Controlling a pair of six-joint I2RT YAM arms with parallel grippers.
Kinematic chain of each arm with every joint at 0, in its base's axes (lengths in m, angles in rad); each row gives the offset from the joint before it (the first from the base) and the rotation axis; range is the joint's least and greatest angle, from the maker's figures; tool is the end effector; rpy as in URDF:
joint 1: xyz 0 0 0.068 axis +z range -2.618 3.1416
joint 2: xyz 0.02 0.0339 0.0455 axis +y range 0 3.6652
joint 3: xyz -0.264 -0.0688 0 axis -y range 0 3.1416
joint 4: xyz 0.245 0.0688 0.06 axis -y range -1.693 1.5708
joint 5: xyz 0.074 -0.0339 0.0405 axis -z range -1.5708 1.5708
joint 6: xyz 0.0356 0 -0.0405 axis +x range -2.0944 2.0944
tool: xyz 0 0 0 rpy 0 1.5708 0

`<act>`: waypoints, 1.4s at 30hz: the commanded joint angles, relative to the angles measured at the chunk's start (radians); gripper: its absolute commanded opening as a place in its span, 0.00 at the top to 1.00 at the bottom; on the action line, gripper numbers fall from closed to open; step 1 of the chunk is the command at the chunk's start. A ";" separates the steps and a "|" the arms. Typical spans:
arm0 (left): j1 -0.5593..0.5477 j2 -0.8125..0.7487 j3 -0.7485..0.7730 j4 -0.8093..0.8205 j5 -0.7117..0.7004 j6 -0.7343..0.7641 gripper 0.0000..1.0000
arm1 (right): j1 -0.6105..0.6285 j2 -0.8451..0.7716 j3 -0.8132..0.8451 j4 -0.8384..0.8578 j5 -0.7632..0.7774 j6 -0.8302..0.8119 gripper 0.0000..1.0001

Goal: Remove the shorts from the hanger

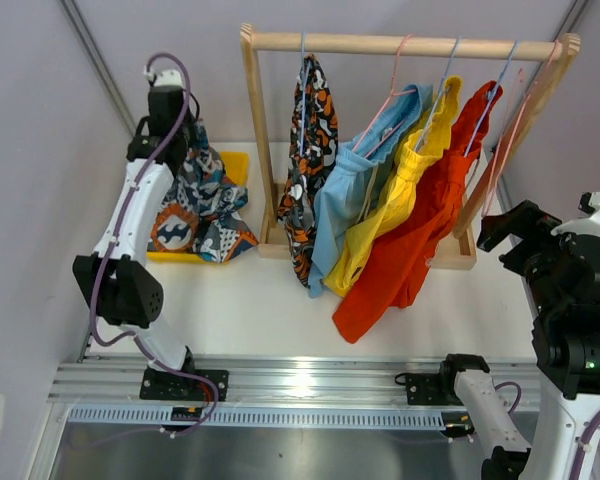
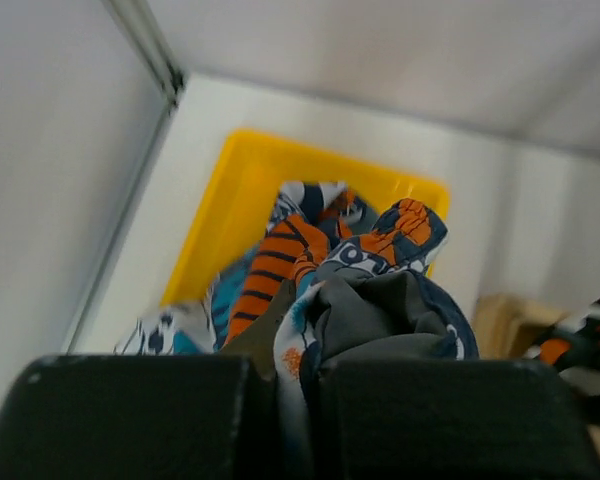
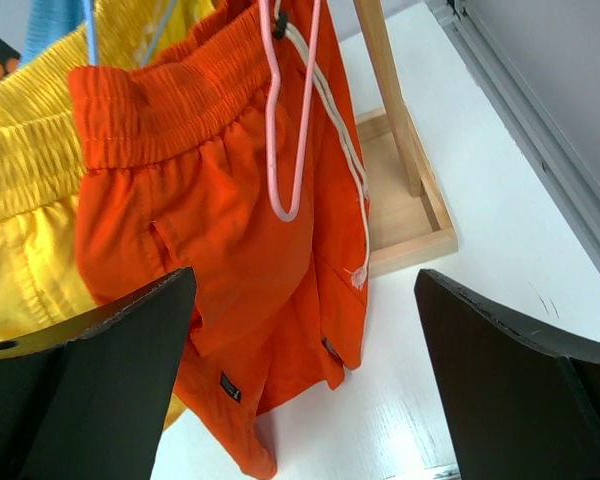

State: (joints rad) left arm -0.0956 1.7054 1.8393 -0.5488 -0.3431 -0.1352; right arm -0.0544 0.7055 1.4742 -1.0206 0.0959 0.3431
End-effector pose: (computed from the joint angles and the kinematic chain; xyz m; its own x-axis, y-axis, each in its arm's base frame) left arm 0.3880 -0.0252 0.4239 -0.3684 -0.0922 -0.9251 -0.2687 0.9632 0.0110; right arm 0.0591 -0.0066 0.4709 -0.1850 0.3454 -0.9200 0.2219 0.9267 0.3033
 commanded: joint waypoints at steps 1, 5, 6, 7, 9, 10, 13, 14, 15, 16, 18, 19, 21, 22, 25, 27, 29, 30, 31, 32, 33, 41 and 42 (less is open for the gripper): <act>0.007 -0.093 -0.142 0.161 0.012 -0.026 0.93 | 0.005 -0.020 0.053 0.068 -0.009 0.011 0.01; 0.007 -0.104 -0.213 0.158 0.027 -0.076 0.13 | 0.005 0.023 0.119 0.059 -0.033 -0.001 0.01; 0.007 -0.107 -0.203 0.144 0.021 -0.108 0.01 | 0.005 0.035 0.135 0.057 -0.056 -0.001 0.01; 0.008 -0.116 -0.196 0.110 0.021 -0.119 0.01 | 0.005 0.061 0.150 0.062 -0.070 -0.003 0.01; 0.007 -0.139 -0.176 0.080 0.023 -0.138 0.01 | 0.005 0.084 0.187 0.077 -0.113 -0.004 0.01; 0.005 -0.156 -0.169 0.069 0.032 -0.147 0.01 | 0.005 0.098 0.201 0.095 -0.155 -0.004 0.01; -0.009 -0.252 -0.189 0.024 0.029 -0.147 0.01 | 0.005 0.164 0.253 0.126 -0.237 -0.003 0.01; -0.018 -0.310 -0.196 0.000 0.029 -0.146 0.01 | 0.005 0.204 0.268 0.135 -0.258 -0.004 0.01; -0.021 -0.338 -0.202 -0.014 0.039 -0.144 0.01 | 0.005 0.224 0.296 0.143 -0.292 0.000 0.02; -0.024 -0.370 -0.237 -0.023 0.067 -0.141 0.01 | 0.005 0.244 0.307 0.158 -0.301 0.005 0.02; -0.045 -0.473 -0.273 -0.046 0.073 -0.144 0.01 | 0.005 0.297 0.330 0.178 -0.311 0.008 0.02; -0.056 -0.513 -0.326 -0.048 0.073 -0.145 0.01 | 0.005 0.314 0.345 0.201 -0.299 0.008 0.03; -0.090 -0.640 -0.455 -0.036 0.081 -0.147 0.01 | 0.005 0.362 0.360 0.220 -0.279 0.008 0.04; -0.099 -0.683 -0.491 -0.034 0.079 -0.153 0.01 | 0.005 0.377 0.371 0.240 -0.272 0.008 0.04; -0.110 -0.847 -0.655 -0.028 0.116 -0.172 0.01 | 0.005 0.434 0.379 0.273 -0.254 0.013 0.07; -0.110 -0.923 -0.771 -0.031 0.138 -0.187 0.01 | 0.007 0.459 0.374 0.303 -0.251 0.016 0.11; -0.110 -1.024 -0.839 -0.040 0.153 -0.199 0.01 | 0.007 0.495 0.374 0.318 -0.248 0.020 0.16; -0.110 -1.052 -0.877 -0.042 0.173 -0.210 0.01 | 0.008 0.506 0.371 0.335 -0.242 0.023 0.18; -0.110 -1.097 -0.906 -0.042 0.183 -0.211 0.01 | 0.008 0.523 0.370 0.346 -0.237 0.023 0.19; -0.110 -1.115 -0.917 -0.042 0.190 -0.211 0.01 | 0.010 0.532 0.364 0.355 -0.233 0.031 0.22; -0.110 -1.128 -0.926 -0.045 0.199 -0.214 0.01 | 0.010 0.541 0.362 0.372 -0.228 0.033 0.27; -0.110 -1.158 -0.983 -0.056 0.217 -0.199 0.01 | 0.022 0.600 0.357 0.395 -0.231 0.043 0.72; -0.110 -1.159 -0.985 -0.054 0.222 -0.201 0.01 | 0.022 0.604 0.354 0.395 -0.229 0.045 0.77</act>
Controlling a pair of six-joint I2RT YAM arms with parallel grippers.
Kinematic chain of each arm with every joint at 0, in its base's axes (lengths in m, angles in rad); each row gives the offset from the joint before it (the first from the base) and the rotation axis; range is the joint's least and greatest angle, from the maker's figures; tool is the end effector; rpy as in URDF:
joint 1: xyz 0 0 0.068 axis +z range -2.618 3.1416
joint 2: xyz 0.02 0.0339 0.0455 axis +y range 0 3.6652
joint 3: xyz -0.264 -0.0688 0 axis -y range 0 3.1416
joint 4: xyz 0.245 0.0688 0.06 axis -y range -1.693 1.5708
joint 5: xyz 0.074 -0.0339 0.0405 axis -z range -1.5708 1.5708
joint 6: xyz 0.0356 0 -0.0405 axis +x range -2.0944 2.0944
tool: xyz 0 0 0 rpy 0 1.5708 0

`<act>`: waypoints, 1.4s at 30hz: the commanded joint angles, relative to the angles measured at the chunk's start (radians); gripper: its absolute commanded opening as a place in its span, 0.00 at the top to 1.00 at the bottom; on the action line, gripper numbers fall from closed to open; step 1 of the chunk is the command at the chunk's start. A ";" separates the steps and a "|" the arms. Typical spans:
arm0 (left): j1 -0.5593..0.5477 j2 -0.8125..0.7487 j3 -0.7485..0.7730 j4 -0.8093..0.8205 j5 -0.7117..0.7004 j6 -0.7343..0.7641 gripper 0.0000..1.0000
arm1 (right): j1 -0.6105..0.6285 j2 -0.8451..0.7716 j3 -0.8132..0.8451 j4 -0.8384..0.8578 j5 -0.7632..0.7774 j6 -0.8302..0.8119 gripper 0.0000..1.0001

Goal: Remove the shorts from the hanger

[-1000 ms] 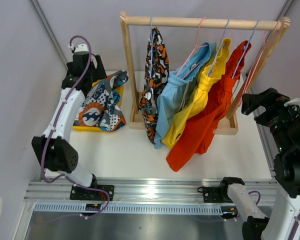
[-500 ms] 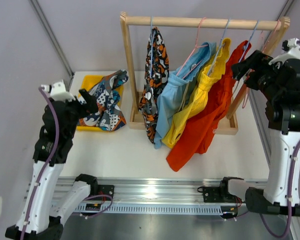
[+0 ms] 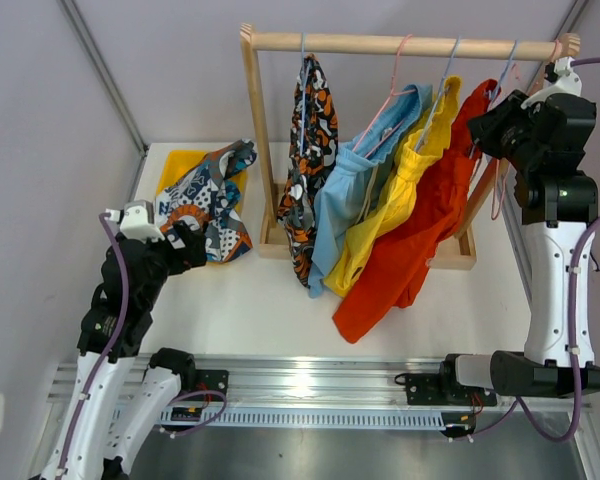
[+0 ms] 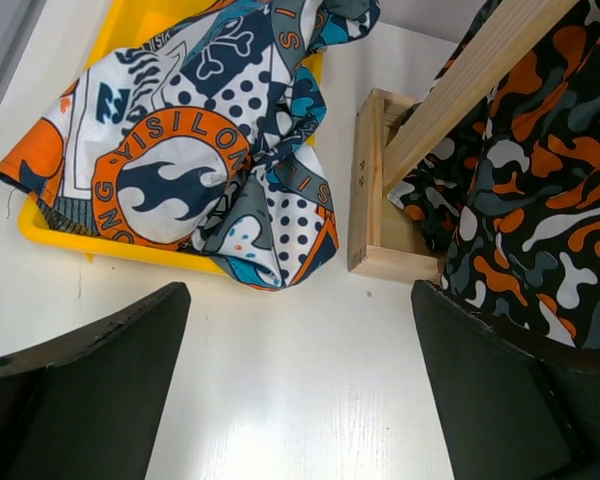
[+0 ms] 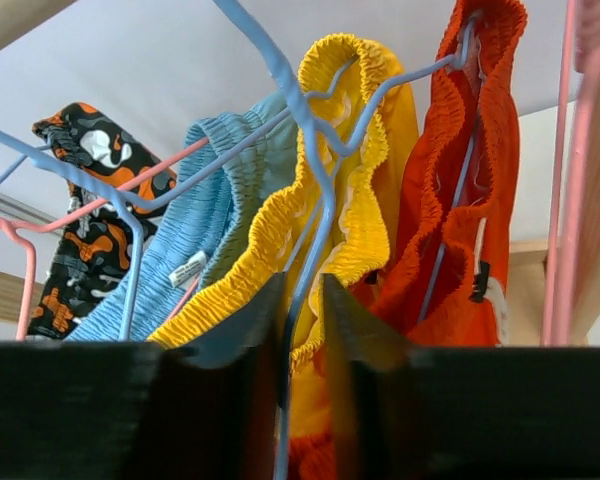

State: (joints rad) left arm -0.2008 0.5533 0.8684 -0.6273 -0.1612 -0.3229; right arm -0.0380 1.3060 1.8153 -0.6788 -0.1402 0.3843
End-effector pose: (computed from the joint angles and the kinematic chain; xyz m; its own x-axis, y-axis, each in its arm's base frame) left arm 0.1125 -0.0171 0.3517 -0.3004 -0.2585 -0.9181 -0.0508 0.9655 -0.2552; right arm 0.2433 -0.0043 0.5217 -0.1938 0.3789 -0.9049 -0.0295 0.9198 0.3914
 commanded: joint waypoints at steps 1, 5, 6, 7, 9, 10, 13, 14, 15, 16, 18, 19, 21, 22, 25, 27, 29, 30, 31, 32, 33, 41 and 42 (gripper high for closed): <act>-0.005 -0.009 -0.012 0.024 0.046 -0.013 0.01 | 0.006 0.004 0.010 0.053 0.004 0.004 0.83; -0.041 -0.001 0.021 0.034 0.091 0.005 0.01 | 0.007 0.004 0.010 0.045 -0.005 0.008 1.00; -0.066 0.014 0.030 0.031 0.083 0.016 0.01 | 0.007 0.001 0.012 0.044 -0.009 0.010 1.00; -0.128 0.025 0.040 0.028 0.077 0.027 0.01 | 0.007 -0.005 0.019 0.045 -0.012 0.017 1.00; -0.213 0.048 0.093 0.026 0.031 0.047 0.01 | 0.012 -0.017 0.035 0.048 -0.022 0.024 1.00; -0.262 0.068 0.127 0.032 0.011 0.051 0.01 | 0.013 -0.028 0.044 0.048 -0.022 0.027 1.00; -0.472 0.126 0.223 0.040 -0.076 0.061 0.01 | 0.016 -0.042 0.101 0.036 -0.025 0.050 1.00; -0.570 0.144 0.240 0.046 -0.087 0.065 0.01 | 0.018 -0.042 0.139 0.029 -0.029 0.059 1.00; -0.624 0.164 0.259 0.052 -0.110 0.067 0.01 | 0.021 -0.042 0.159 0.009 -0.030 0.062 1.00; -0.732 0.184 0.302 0.063 -0.122 0.074 0.01 | 0.024 -0.044 0.179 -0.001 -0.029 0.065 1.00; -0.848 0.258 0.337 0.107 -0.184 0.105 0.01 | 0.030 -0.053 0.228 -0.027 -0.022 0.071 1.00; -0.950 0.290 0.351 0.145 -0.192 0.119 0.01 | 0.032 -0.063 0.240 -0.033 -0.021 0.074 1.00; -1.041 0.391 0.374 0.191 -0.233 0.154 0.01 | 0.033 -0.077 0.272 -0.060 -0.004 0.079 1.00; -1.113 0.425 0.382 0.216 -0.236 0.160 0.01 | 0.035 -0.085 0.282 -0.070 0.001 0.080 1.00; -1.199 0.552 0.470 0.333 -0.201 0.180 0.01 | 0.035 -0.134 0.280 -0.109 -0.005 0.097 1.00; -1.238 0.646 0.520 0.386 -0.173 0.188 0.01 | 0.035 -0.163 0.233 -0.108 -0.018 0.120 1.00; -1.258 0.738 0.619 0.411 -0.149 0.212 0.01 | 0.035 -0.215 0.187 -0.090 -0.032 0.140 1.00; -1.273 0.769 0.644 0.417 -0.141 0.219 0.01 | 0.035 -0.234 0.161 -0.079 -0.038 0.148 1.00; -1.278 0.796 0.696 0.420 -0.123 0.228 0.01 | 0.035 -0.244 0.116 -0.076 -0.035 0.154 1.00; -1.279 0.825 0.746 0.425 -0.106 0.231 0.01 | 0.035 -0.264 0.098 -0.071 -0.038 0.159 1.00; -1.284 0.879 0.798 0.422 -0.098 0.234 0.01 | 0.035 -0.269 0.082 -0.071 -0.039 0.160 1.00; -1.302 1.047 1.004 0.403 -0.026 0.234 0.01 | 0.035 -0.297 -0.010 -0.048 -0.050 0.166 1.00; -1.302 1.054 1.005 0.408 -0.021 0.222 0.01 | 0.035 -0.295 -0.010 -0.047 -0.047 0.166 1.00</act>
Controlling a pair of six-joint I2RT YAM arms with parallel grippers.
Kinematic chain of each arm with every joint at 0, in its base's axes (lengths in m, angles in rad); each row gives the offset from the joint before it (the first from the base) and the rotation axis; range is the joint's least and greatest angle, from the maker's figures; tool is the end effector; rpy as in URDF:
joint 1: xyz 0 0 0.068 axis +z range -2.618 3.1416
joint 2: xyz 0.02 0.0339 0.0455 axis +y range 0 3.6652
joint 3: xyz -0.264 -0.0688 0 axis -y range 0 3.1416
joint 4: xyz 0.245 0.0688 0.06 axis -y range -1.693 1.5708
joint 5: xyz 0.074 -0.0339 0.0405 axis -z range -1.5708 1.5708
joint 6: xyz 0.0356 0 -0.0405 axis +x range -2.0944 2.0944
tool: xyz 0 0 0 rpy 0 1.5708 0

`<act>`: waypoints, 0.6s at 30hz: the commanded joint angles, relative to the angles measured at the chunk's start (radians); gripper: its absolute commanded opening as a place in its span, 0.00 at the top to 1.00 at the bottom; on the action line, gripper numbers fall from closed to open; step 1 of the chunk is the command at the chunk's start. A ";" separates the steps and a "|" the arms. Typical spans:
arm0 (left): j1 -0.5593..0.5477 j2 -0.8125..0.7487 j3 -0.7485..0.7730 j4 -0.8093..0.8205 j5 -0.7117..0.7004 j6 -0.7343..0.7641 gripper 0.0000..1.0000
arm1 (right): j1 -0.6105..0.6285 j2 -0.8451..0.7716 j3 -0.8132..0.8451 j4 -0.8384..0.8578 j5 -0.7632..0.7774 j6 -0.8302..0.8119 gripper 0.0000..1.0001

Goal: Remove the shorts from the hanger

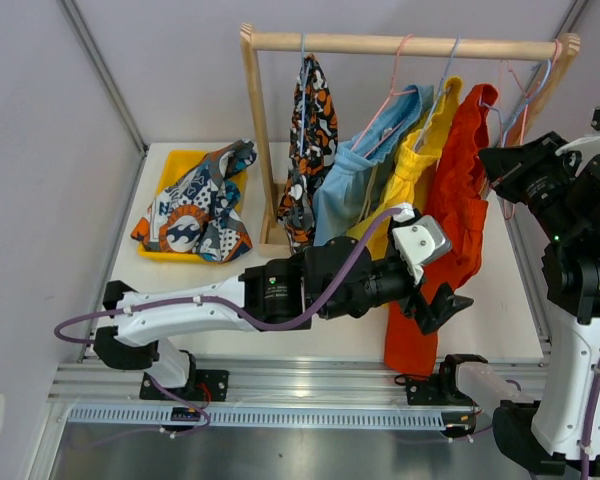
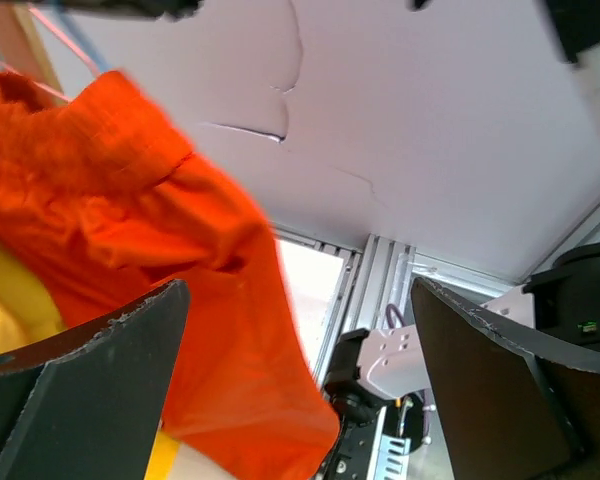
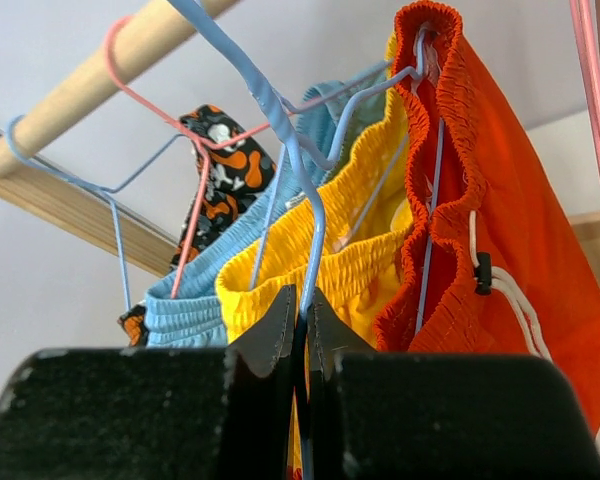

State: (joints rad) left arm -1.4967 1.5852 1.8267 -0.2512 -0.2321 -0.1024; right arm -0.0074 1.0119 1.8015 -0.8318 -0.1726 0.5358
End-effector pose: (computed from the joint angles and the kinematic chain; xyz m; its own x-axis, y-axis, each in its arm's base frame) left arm 0.0345 -0.3544 0.4933 -0.0982 -0.0212 -0.9949 0.9484 0.3008 -0.1000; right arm 0.1189 0.0052 0.5489 -0.1202 0.5038 -0.8554 -0.1197 0.8480 0.5163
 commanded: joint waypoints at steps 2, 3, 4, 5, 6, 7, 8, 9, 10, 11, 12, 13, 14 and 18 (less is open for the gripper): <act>-0.007 0.039 0.040 0.038 0.069 -0.010 0.01 | 0.004 0.002 0.013 0.106 -0.015 0.013 1.00; -0.007 0.044 0.031 0.044 0.073 -0.020 0.01 | 0.004 0.004 0.016 0.106 -0.015 0.013 1.00; -0.007 0.050 0.014 0.059 0.073 -0.025 0.01 | 0.004 0.007 0.022 0.102 -0.016 0.012 1.00; -0.007 0.053 0.006 0.069 0.076 -0.028 0.01 | 0.004 0.011 0.036 0.100 -0.016 0.013 1.00; -0.007 0.056 -0.001 0.075 0.073 -0.029 0.01 | 0.004 0.013 0.044 0.096 -0.021 0.013 1.00; -0.007 0.068 -0.009 0.084 0.070 -0.029 0.01 | 0.004 0.017 0.048 0.094 -0.022 0.016 1.00; -0.007 0.076 -0.010 0.086 0.070 -0.028 0.01 | 0.004 0.016 0.059 0.091 -0.025 0.018 1.00; -0.007 0.085 -0.007 0.086 0.066 -0.025 0.01 | 0.004 0.016 0.064 0.088 -0.030 0.021 1.00; -0.005 0.096 0.003 0.086 0.063 -0.023 0.01 | 0.004 0.016 0.067 0.083 -0.034 0.023 1.00; 0.000 0.116 0.008 0.087 0.059 -0.022 0.01 | 0.004 0.014 0.073 0.080 -0.038 0.026 1.00; 0.001 0.124 0.020 0.087 0.024 -0.022 0.01 | 0.004 0.010 0.073 0.079 -0.045 0.033 1.00; 0.004 0.133 0.025 0.090 0.010 -0.023 0.01 | 0.004 0.004 0.071 0.080 -0.048 0.036 1.00; 0.013 0.143 0.026 0.101 0.002 -0.020 0.01 | 0.004 -0.010 0.071 0.080 -0.050 0.038 1.00; 0.039 0.148 0.017 0.139 -0.009 -0.004 0.12 | 0.004 -0.035 0.075 0.053 -0.041 0.035 1.00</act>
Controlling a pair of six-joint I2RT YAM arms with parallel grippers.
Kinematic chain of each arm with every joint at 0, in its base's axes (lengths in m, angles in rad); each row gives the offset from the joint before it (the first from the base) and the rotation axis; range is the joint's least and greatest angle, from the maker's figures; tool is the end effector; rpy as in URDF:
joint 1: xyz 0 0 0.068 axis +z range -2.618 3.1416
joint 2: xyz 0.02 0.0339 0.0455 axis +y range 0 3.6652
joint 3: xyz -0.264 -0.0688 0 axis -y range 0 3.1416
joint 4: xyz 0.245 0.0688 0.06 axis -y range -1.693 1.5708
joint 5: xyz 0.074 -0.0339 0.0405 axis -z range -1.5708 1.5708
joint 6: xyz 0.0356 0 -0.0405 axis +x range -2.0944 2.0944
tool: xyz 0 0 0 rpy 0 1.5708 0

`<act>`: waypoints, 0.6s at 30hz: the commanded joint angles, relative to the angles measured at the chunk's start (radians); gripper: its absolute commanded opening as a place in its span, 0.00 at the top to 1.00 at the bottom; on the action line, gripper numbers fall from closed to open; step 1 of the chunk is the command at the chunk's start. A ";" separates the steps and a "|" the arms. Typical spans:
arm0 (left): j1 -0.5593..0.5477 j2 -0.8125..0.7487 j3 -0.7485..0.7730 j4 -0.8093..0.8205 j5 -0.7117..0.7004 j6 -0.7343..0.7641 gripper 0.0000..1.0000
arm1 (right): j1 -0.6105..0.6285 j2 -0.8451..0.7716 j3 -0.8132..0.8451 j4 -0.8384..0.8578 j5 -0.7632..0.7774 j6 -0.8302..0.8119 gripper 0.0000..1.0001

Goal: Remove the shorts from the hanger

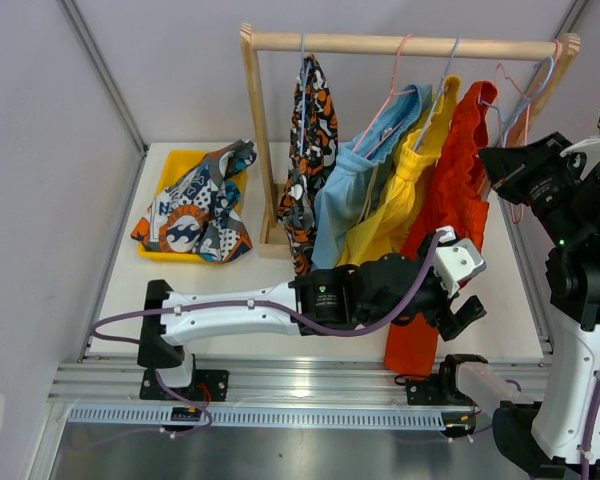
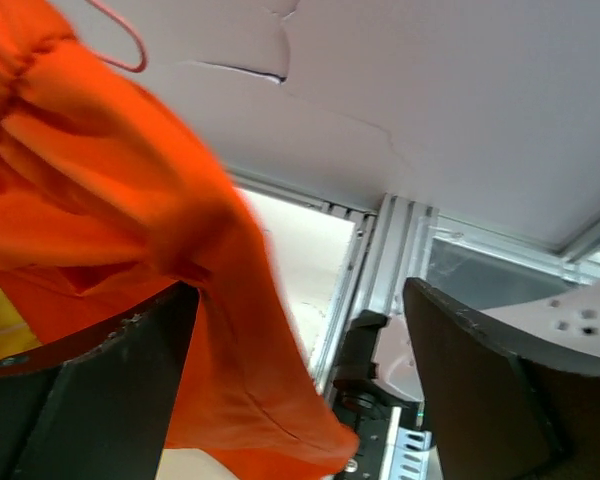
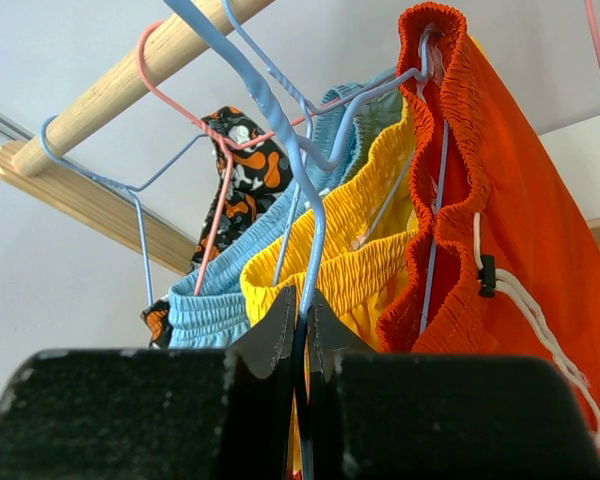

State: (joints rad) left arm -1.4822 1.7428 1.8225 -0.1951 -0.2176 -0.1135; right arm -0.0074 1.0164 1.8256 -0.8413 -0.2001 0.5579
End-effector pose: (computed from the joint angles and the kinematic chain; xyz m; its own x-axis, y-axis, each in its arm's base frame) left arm 0.0442 -0.4104 0.4404 -0.1181 0.0800 -0.9898 0.9463 0.3111 -0.0878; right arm 0.1156 0.0062 0.5532 -0.1286 0.5198 -0.8446 -0.1454 0.8325 0.5345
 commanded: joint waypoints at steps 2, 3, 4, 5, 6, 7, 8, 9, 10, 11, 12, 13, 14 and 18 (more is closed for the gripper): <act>0.033 -0.014 0.012 0.092 -0.057 0.006 0.34 | 0.004 -0.047 0.051 0.048 0.008 0.004 1.00; 0.036 -0.014 0.020 0.080 -0.054 0.002 0.40 | 0.004 -0.048 0.047 0.053 -0.004 -0.003 1.00; 0.039 -0.014 0.017 0.077 -0.055 0.000 0.51 | 0.004 -0.045 0.046 0.047 -0.008 -0.003 1.00; 0.042 -0.015 0.014 0.077 -0.052 0.000 0.56 | 0.004 -0.038 0.044 0.039 -0.016 -0.001 1.00; 0.042 -0.019 0.012 0.079 -0.052 0.001 0.62 | 0.004 -0.036 0.043 0.041 -0.018 -0.001 1.00; 0.042 -0.025 0.008 0.082 -0.055 0.000 0.75 | 0.004 -0.039 0.032 0.044 -0.021 0.002 1.00; 0.042 -0.026 0.006 0.080 -0.057 0.000 0.81 | 0.004 -0.041 0.026 0.048 -0.027 0.004 1.00; 0.042 -0.029 0.000 0.083 -0.057 -0.003 0.88 | 0.004 -0.045 0.023 0.056 -0.028 0.007 1.00; 0.042 -0.032 -0.002 0.080 -0.057 -0.006 1.00 | 0.004 -0.047 0.021 0.057 -0.028 0.008 1.00; 0.042 -0.037 -0.005 0.080 -0.048 -0.014 1.00 | 0.004 -0.047 0.018 0.057 -0.024 0.008 1.00; 0.040 -0.043 -0.015 0.082 -0.036 -0.017 1.00 | 0.004 -0.044 0.018 0.057 -0.022 0.005 1.00; 0.037 -0.049 -0.032 0.082 -0.028 -0.023 1.00 | 0.004 -0.036 0.021 0.057 -0.019 0.002 1.00; 0.019 -0.077 -0.046 0.094 -0.028 -0.025 1.00 | 0.004 -0.030 0.026 0.057 -0.013 -0.009 1.00; -0.073 -0.172 -0.215 0.151 -0.107 -0.025 1.00 | 0.004 0.034 0.104 0.024 0.005 -0.044 1.00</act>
State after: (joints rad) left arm -1.4815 1.6779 1.6852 -0.1085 -0.2691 -0.1226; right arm -0.0074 1.0199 1.8385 -0.8715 -0.1989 0.5484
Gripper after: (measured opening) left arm 0.014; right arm 0.048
